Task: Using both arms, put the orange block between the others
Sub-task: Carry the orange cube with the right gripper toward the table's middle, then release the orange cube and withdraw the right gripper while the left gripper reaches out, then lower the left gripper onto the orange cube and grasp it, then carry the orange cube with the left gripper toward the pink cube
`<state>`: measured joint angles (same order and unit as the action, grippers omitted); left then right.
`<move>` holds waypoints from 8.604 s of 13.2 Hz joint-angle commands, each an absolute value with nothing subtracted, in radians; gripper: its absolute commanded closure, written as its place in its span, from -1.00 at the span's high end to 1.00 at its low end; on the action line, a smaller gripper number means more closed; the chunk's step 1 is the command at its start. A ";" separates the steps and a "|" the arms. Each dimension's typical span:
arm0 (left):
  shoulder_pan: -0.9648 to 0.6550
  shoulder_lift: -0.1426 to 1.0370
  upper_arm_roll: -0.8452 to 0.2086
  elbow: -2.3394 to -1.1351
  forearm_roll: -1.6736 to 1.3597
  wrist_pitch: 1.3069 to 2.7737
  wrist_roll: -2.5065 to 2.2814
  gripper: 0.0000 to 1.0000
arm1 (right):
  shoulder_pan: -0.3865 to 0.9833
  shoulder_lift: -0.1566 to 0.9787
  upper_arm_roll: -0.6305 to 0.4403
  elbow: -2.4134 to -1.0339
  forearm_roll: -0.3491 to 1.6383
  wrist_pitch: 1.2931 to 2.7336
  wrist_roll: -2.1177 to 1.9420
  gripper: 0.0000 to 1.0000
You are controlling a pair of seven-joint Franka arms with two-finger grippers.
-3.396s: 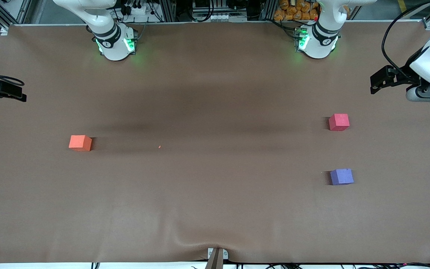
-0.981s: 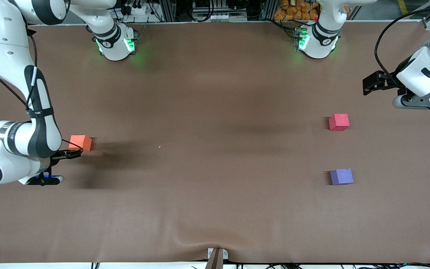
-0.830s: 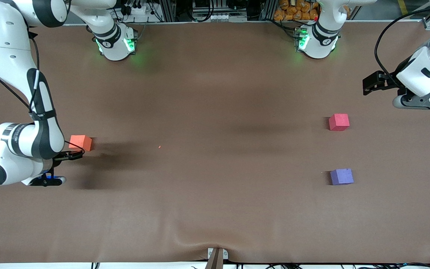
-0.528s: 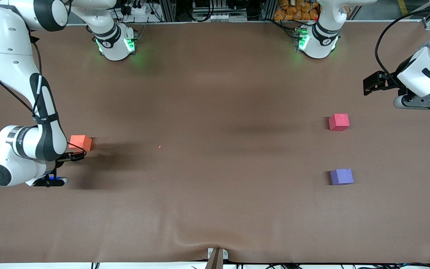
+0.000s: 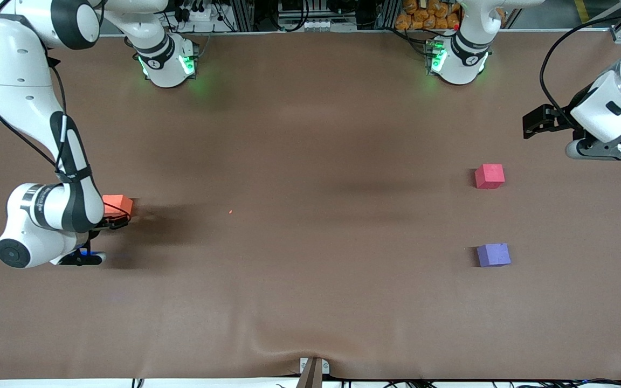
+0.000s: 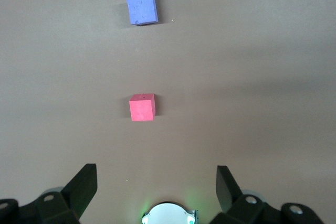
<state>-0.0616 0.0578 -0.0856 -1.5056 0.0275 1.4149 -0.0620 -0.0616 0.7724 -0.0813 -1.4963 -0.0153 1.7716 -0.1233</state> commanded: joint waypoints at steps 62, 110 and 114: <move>-0.119 0.156 -0.092 -1.491 -0.026 1.537 -0.208 1.00 | 0.388 0.534 0.060 -1.354 0.165 1.760 0.382 1.00; -0.816 0.893 0.083 -1.381 0.080 2.533 -1.763 -0.43 | -0.029 0.166 0.067 -1.368 -0.067 1.345 -0.138 1.00; -0.790 0.844 0.086 -1.382 0.072 2.478 -1.752 -1.00 | -0.032 0.172 0.066 -1.368 -0.067 1.345 -0.140 1.00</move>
<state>-0.8017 0.8795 0.0793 -1.3784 0.0616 2.5172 -1.7359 -0.0302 0.1805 0.0687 -1.3576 -0.0704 1.3479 -0.1348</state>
